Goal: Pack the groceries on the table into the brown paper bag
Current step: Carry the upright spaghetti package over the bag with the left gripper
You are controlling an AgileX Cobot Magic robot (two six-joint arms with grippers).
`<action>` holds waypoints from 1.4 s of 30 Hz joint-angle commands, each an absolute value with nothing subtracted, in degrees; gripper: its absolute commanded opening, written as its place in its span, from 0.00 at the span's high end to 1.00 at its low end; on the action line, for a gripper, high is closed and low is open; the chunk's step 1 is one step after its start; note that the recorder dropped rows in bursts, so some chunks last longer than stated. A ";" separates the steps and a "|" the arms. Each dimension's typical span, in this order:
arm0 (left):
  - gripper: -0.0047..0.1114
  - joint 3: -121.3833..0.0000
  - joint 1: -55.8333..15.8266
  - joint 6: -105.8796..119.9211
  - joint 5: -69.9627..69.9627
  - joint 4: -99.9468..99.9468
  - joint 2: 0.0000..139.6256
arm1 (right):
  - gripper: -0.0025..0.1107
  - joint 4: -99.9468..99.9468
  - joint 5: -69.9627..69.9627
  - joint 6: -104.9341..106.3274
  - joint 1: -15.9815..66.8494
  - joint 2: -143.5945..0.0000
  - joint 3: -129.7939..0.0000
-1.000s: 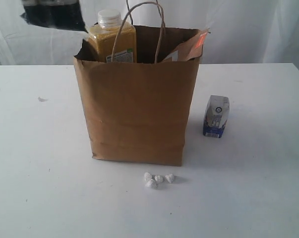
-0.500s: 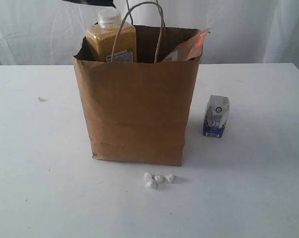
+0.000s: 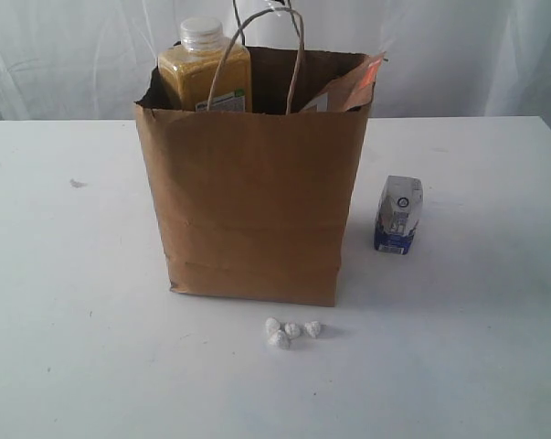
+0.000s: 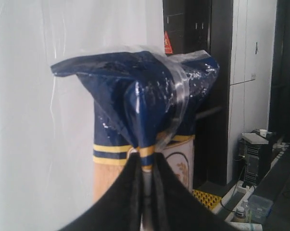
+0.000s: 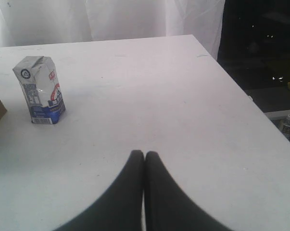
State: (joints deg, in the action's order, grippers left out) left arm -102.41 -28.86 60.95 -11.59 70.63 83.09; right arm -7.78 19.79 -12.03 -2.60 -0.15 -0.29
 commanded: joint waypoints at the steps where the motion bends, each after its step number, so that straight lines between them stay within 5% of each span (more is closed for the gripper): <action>1: 0.96 -103.41 -30.46 63.19 -4.78 74.14 83.44 | 0.98 -8.06 19.25 -12.33 -2.41 0.00 0.00; 27: 0.96 -112.37 -30.82 63.24 -10.62 74.14 90.85 | 0.98 -8.06 19.25 -12.33 -2.41 0.00 0.00; 36: 0.96 -112.37 -35.99 62.94 -11.76 71.84 90.85 | 0.98 -8.06 19.25 -12.33 -2.41 0.00 0.00; 42: 0.96 -110.36 -41.10 63.51 0.96 64.74 89.88 | 0.98 -8.06 19.25 -12.33 -2.41 0.00 0.00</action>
